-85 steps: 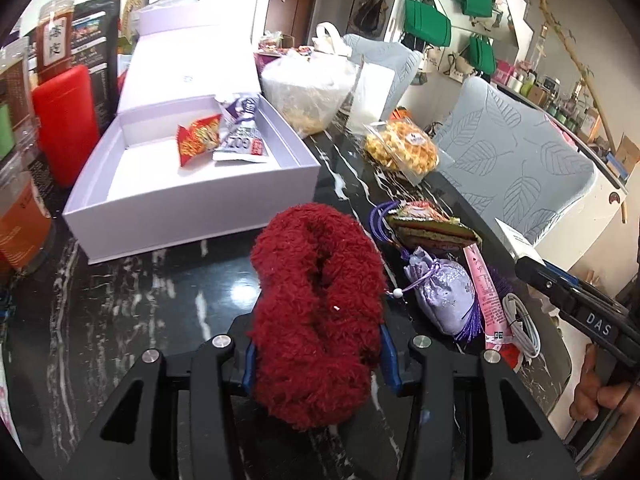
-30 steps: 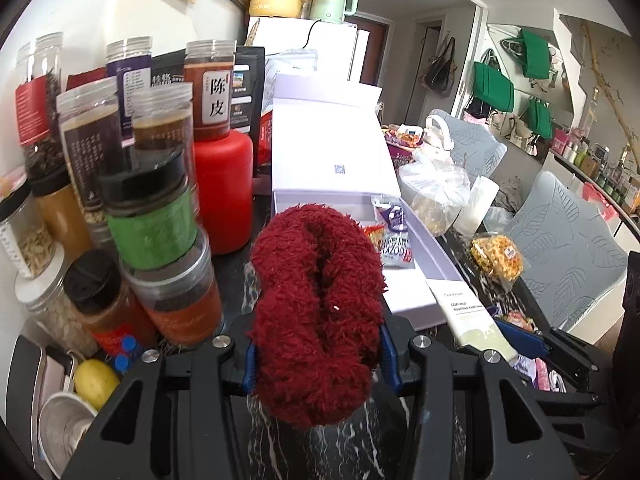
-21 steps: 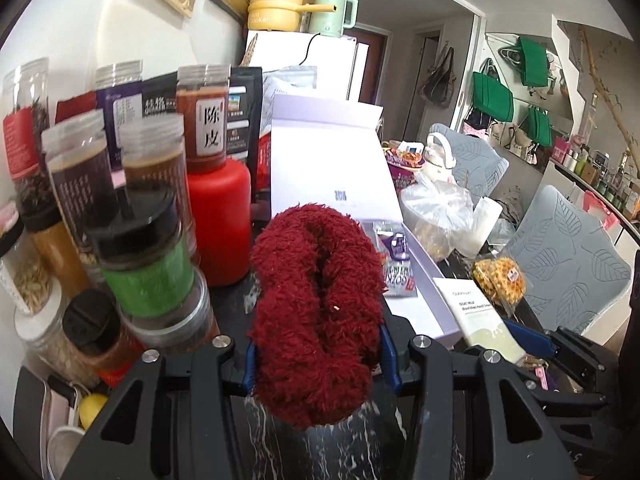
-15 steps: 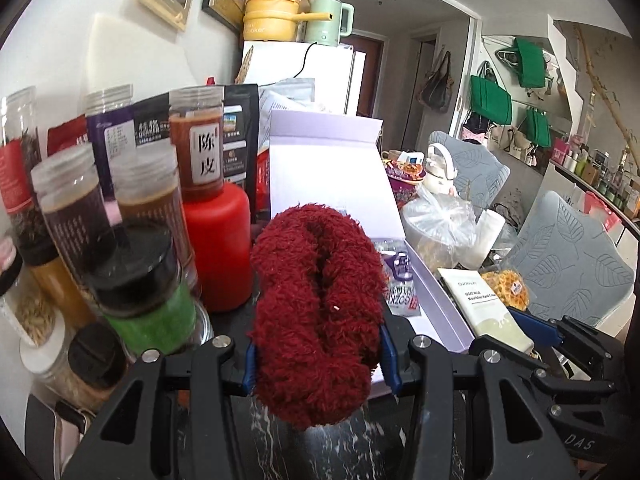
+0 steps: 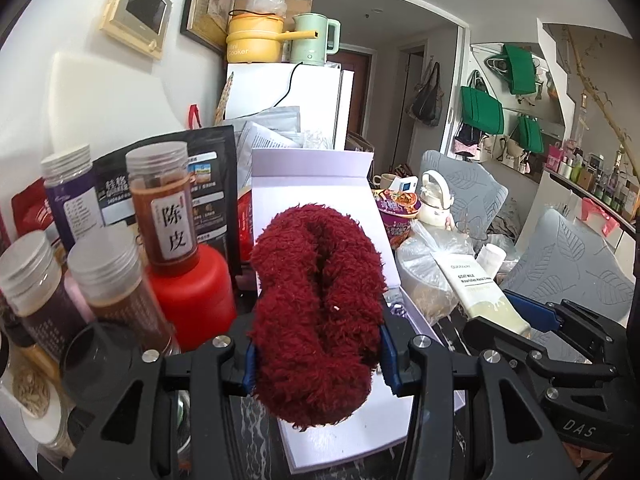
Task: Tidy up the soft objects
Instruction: 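Carry the sock and hand cream tube with both grippers over the white box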
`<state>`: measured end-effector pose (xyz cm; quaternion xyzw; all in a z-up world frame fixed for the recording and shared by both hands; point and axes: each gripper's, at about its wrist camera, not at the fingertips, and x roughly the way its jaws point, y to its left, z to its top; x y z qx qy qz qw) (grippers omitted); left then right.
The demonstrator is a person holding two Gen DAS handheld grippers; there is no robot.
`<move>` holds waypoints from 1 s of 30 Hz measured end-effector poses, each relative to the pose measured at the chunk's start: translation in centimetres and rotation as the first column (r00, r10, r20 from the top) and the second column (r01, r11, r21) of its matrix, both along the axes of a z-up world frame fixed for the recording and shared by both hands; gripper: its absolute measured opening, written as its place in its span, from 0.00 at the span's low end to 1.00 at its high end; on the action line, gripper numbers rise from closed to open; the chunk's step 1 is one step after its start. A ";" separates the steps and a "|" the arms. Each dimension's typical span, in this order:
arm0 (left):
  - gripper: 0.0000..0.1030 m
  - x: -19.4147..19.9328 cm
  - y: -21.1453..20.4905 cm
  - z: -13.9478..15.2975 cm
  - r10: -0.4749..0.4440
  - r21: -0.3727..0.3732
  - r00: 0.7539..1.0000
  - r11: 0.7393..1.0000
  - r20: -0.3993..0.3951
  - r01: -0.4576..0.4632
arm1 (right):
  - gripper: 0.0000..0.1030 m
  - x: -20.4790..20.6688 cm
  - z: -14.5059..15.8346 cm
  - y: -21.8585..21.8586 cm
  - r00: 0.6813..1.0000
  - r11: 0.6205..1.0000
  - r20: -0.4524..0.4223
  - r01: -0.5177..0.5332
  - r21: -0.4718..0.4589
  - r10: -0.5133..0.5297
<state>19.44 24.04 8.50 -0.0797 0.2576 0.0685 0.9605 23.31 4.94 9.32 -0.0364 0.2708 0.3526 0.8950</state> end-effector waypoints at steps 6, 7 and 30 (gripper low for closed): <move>0.45 2.5 0.5 0.7 -0.005 0.001 1.000 1.000 0.018 0.005 | 0.52 2.3 0.8 0.7 1.000 1.000 0.022 0.007 0.004 -0.007; 0.45 2.8 0.7 0.8 -0.005 -0.002 1.000 1.000 0.023 0.005 | 0.52 2.6 0.8 0.8 1.000 1.000 0.024 0.008 0.006 -0.008; 0.45 9.9 2.1 -5.0 -0.029 -0.014 0.990 1.000 -0.141 0.027 | 0.52 10.2 -3.7 2.7 0.996 0.996 -0.063 0.056 -0.063 -0.060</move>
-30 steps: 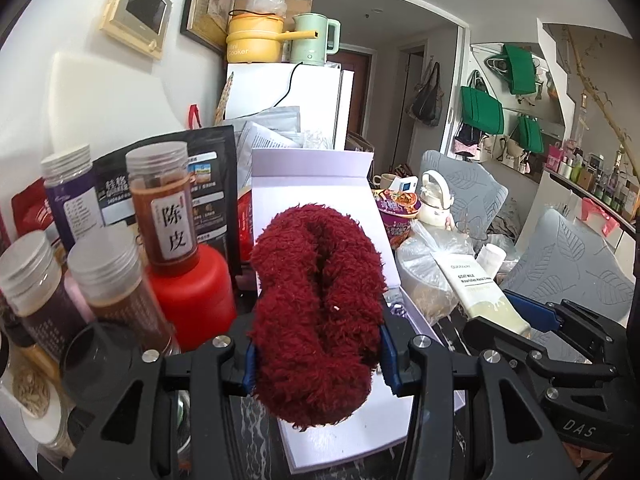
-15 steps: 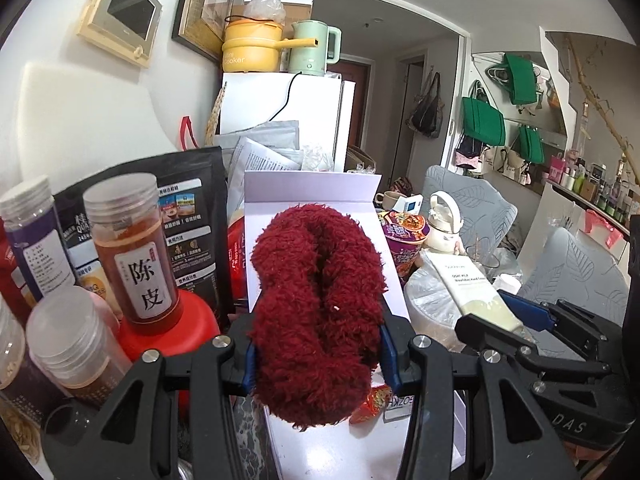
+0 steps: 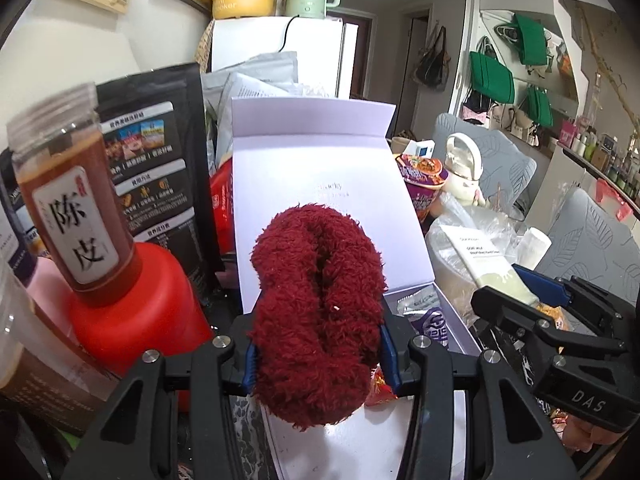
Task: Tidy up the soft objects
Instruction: 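Carry the sock and hand cream tube with both grippers over the white box, then open both grippers to drop the sock and cream tube into the box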
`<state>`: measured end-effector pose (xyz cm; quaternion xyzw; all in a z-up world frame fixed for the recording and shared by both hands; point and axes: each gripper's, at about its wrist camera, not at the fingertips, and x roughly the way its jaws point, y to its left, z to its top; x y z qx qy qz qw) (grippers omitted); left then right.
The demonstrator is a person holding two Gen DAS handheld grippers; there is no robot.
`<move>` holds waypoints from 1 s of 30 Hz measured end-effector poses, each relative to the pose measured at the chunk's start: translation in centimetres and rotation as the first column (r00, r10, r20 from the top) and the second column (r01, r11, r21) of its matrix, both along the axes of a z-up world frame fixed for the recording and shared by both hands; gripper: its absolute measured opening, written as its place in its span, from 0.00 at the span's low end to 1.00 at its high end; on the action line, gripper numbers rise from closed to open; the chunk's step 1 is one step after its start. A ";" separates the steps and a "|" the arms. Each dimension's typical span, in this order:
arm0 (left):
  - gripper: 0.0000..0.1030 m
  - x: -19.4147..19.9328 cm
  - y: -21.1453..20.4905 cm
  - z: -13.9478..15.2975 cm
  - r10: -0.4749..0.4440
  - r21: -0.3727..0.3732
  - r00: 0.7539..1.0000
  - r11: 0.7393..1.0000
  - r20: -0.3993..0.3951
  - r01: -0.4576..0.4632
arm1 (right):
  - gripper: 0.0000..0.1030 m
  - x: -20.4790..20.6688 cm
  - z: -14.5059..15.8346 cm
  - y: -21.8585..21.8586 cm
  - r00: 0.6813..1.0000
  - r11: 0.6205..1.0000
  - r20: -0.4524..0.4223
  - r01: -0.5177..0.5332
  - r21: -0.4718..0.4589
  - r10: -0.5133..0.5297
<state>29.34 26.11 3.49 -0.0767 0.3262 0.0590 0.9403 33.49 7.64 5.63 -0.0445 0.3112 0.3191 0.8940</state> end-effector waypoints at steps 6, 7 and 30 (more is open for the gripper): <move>0.45 0.6 -0.4 -0.5 -0.011 0.004 1.000 1.000 -0.020 0.011 | 0.52 0.1 -0.2 0.1 1.000 1.000 -0.011 -0.006 -0.015 0.005; 0.45 0.7 -0.3 -0.5 -0.008 -0.002 1.000 1.000 -0.024 0.008 | 0.53 0.1 -0.3 0.2 1.000 1.000 -0.015 -0.005 -0.018 0.005; 0.86 1.2 -0.1 -0.6 0.040 0.057 0.995 0.998 -0.093 -0.034 | 0.78 0.3 -0.1 -0.1 0.999 0.999 -0.043 0.026 -0.037 -0.028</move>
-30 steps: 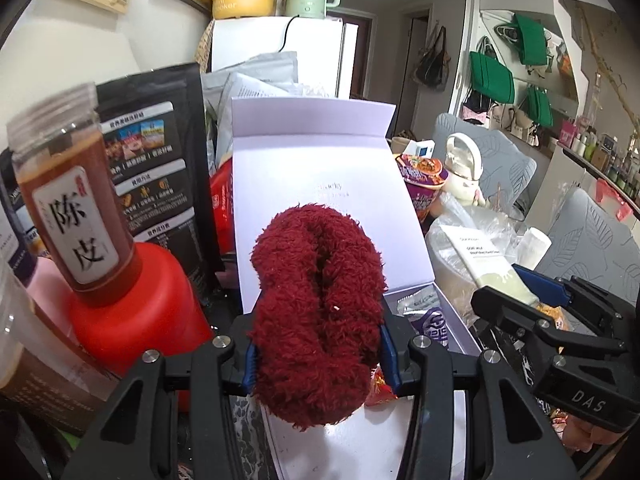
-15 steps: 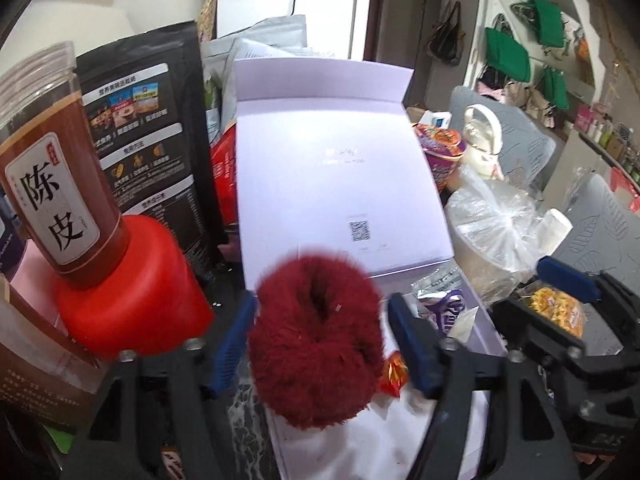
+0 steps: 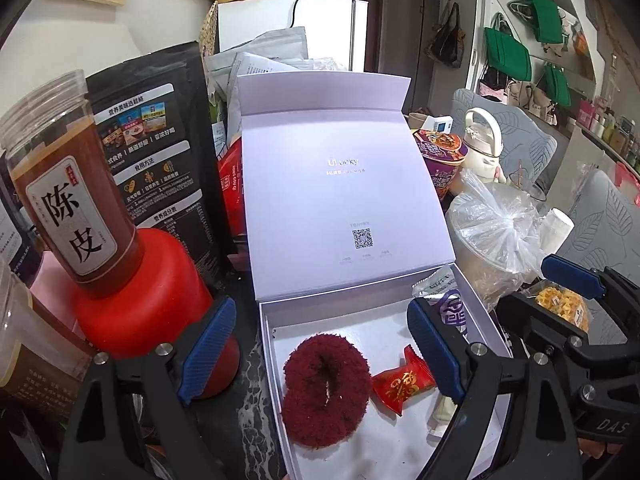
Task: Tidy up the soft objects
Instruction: 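Open both grippers to drop the sock and cream tube into the box, then withdraw both grippers from the box back toward the remaining table items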
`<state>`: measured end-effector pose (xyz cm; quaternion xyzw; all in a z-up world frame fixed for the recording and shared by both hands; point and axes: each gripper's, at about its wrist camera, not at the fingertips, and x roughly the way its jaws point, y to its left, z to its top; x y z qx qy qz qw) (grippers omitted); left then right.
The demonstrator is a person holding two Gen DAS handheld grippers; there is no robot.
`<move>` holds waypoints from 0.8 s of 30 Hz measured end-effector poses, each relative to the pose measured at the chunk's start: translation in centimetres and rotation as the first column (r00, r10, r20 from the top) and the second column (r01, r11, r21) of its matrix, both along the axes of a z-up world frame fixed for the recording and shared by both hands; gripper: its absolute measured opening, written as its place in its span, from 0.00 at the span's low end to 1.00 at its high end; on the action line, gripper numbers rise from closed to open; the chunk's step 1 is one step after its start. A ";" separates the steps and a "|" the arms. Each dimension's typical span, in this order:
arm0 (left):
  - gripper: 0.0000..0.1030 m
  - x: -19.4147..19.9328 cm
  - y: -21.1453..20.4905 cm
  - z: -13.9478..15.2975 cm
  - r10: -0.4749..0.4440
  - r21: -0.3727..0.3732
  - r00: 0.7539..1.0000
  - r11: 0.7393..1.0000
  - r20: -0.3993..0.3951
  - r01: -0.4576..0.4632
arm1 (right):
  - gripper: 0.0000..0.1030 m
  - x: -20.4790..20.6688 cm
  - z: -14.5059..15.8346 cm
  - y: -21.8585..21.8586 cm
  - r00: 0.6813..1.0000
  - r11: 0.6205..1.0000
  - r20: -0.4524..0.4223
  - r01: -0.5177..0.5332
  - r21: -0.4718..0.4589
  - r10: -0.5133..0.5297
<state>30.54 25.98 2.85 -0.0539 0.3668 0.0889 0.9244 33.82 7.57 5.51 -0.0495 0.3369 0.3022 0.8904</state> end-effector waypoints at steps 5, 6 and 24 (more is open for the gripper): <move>0.86 -0.3 0.1 0.4 -0.005 -0.001 1.000 1.000 0.005 0.005 | 0.78 -0.2 0.1 -0.1 1.000 1.000 0.005 0.004 -0.003 -0.004; 0.86 -0.4 0.0 0.6 -0.011 0.006 1.000 1.000 0.009 0.011 | 0.78 -0.3 0.1 -0.1 1.000 1.000 0.006 0.004 -0.003 -0.004; 0.86 -4.9 -2.0 4.2 -0.004 0.047 0.998 0.999 0.065 0.001 | 0.78 -3.6 2.2 -2.1 0.999 1.000 0.039 0.013 -0.010 -0.013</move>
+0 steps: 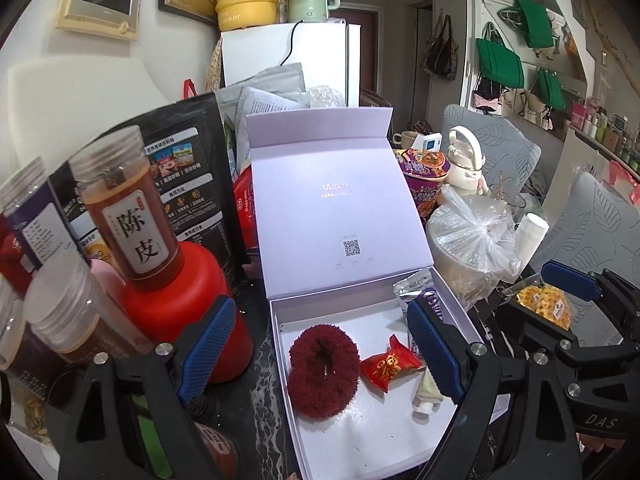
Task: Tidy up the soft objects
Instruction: 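Withdraw both grippers from the box back toward the remaining table items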
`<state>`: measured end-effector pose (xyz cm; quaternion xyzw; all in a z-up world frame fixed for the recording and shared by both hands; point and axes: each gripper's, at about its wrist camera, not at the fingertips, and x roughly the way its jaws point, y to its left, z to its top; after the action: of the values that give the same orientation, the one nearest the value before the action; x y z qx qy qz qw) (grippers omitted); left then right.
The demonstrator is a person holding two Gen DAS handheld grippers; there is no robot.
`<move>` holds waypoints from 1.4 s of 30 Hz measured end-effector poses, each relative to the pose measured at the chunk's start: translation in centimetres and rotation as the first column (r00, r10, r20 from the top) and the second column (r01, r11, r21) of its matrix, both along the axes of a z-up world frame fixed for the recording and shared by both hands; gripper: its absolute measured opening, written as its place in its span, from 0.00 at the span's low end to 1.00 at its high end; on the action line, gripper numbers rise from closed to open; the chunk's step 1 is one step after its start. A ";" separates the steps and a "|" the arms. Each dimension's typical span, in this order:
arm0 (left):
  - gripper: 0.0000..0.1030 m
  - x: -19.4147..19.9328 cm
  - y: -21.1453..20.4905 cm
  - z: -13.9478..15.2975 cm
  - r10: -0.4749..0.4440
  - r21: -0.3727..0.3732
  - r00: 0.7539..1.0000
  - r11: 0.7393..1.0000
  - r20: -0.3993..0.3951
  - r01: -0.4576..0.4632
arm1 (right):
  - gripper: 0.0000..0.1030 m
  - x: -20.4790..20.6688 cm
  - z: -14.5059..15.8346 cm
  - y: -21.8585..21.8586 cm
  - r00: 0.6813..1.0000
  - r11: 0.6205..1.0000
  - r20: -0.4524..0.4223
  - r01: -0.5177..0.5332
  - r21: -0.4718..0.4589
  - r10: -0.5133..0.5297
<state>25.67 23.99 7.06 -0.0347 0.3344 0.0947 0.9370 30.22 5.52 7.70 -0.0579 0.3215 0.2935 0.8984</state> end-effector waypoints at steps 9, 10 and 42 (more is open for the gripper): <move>0.86 -4.5 -1.5 2.9 0.012 0.021 0.998 1.000 0.064 -0.014 | 0.78 -4.3 2.8 -1.7 0.998 1.000 0.060 -0.021 0.023 0.020; 0.86 -5.0 -1.8 3.1 0.012 0.023 0.998 1.000 0.068 -0.013 | 0.78 -4.9 3.1 -2.0 0.998 0.999 0.066 -0.023 0.026 0.021; 0.86 -18.7 -10.9 2.9 -0.103 0.028 0.985 0.995 0.140 0.100 | 0.83 -20.3 4.2 -11.6 0.987 0.999 0.159 0.025 0.041 -0.031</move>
<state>6.99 13.11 9.93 -0.0146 0.2676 0.0477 0.9622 9.91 -6.05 11.92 -0.0591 0.2436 0.2813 0.9263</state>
